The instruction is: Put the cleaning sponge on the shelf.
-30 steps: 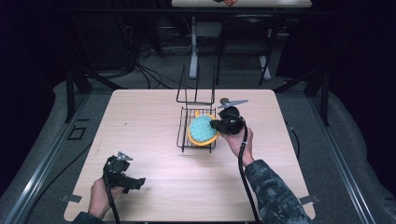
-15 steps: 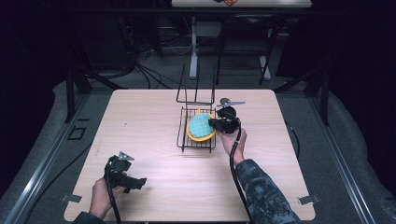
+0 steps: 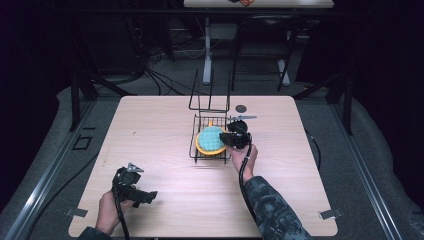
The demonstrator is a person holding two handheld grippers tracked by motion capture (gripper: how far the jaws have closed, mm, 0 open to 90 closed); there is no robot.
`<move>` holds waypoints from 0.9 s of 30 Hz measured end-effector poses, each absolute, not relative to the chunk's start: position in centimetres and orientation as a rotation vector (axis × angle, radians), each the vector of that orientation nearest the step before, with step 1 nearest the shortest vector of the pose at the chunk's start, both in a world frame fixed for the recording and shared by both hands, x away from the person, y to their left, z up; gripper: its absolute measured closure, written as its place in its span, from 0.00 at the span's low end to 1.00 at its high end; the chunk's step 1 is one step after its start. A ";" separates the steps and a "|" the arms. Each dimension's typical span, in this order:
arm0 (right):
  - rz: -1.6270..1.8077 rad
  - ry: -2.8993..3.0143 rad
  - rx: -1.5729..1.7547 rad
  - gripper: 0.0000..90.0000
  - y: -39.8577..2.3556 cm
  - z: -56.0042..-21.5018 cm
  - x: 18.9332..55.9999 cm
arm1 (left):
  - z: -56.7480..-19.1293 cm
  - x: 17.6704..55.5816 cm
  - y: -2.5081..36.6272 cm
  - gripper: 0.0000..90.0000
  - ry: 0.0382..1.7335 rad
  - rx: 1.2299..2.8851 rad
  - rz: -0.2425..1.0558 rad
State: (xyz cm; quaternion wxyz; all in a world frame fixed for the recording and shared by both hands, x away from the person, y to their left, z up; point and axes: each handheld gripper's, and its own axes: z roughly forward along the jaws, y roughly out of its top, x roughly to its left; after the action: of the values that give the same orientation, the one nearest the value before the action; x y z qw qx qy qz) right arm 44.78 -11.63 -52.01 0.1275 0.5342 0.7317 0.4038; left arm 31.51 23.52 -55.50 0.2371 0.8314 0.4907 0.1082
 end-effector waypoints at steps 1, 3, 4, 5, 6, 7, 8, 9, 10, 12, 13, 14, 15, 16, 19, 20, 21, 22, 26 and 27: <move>1.169 2.134 1.554 0.90 -11.7 -52.1 44.7 | -55.5 31.5 23.5 0.00 1.347 2.283 0.295; 1.162 2.138 1.562 0.85 -11.8 -52.2 44.6 | -55.5 31.5 23.5 0.00 1.346 2.280 0.293; 1.157 2.147 1.552 0.82 -11.9 -52.2 44.6 | -55.5 31.5 23.4 0.00 1.344 2.281 0.294; 1.162 2.159 1.545 0.79 -11.9 -52.2 44.6 | -55.5 31.5 23.4 0.00 1.347 2.282 0.301; 1.171 2.165 1.539 0.76 -12.1 -52.2 44.6 | -55.5 31.5 23.3 0.00 1.346 2.286 0.295; 1.180 2.170 1.542 0.73 -12.2 -52.2 44.5 | -55.6 31.5 23.3 0.00 1.344 2.289 0.292; 1.203 2.188 1.522 0.70 -12.3 -52.3 44.5 | -55.6 31.5 23.3 0.00 1.343 2.289 0.289; 1.185 2.206 1.506 0.68 -12.4 -52.3 44.4 | -55.6 31.5 23.3 0.00 1.345 2.290 0.283; 1.174 2.216 1.475 0.65 -12.5 -52.3 44.3 | -55.6 31.6 23.3 0.00 1.342 2.293 0.282; 1.186 2.234 1.469 0.59 -12.7 -52.1 44.3 | -55.6 31.6 23.4 0.00 1.340 2.288 0.283; 1.204 2.230 1.456 0.57 -12.9 -51.9 44.1 | -55.6 31.6 23.4 0.00 1.343 2.288 0.283; 1.218 2.243 1.453 0.53 -13.1 -51.8 44.1 | -55.6 31.5 23.4 0.00 1.343 2.289 0.282; 1.221 2.266 1.445 0.50 -13.3 -51.5 44.0 | -55.6 31.5 23.3 0.00 1.340 2.288 0.280; 1.220 2.287 1.426 0.47 -13.5 -51.2 43.8 | -55.6 31.5 23.3 0.00 1.332 2.290 0.276; 1.198 2.319 1.376 0.37 -13.6 -50.4 42.9 | -55.6 31.5 23.2 0.00 1.334 2.288 0.276; 1.194 2.323 1.368 0.35 -13.7 -50.1 42.6 | -55.6 31.6 23.2 0.00 1.336 2.290 0.276; 1.192 2.327 1.353 0.33 -13.8 -49.8 42.3 | -55.7 31.5 23.2 0.00 1.338 2.292 0.275; 1.183 2.336 1.344 0.29 -13.9 -49.5 42.1 | -55.7 31.6 23.2 0.00 1.337 2.293 0.276; 1.183 2.329 1.319 0.22 -14.5 -48.5 41.0 | -55.7 31.5 23.3 0.00 1.335 2.296 0.277; 1.187 2.335 1.308 0.21 -14.7 -48.4 40.8 | -55.7 31.5 23.3 0.00 1.333 2.297 0.277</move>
State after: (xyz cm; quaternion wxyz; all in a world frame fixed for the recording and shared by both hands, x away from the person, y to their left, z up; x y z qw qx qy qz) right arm 40.80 -14.69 -48.35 0.1068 0.4443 0.7930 0.4031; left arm 31.50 23.28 -55.66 0.2333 0.8365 0.4854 0.1008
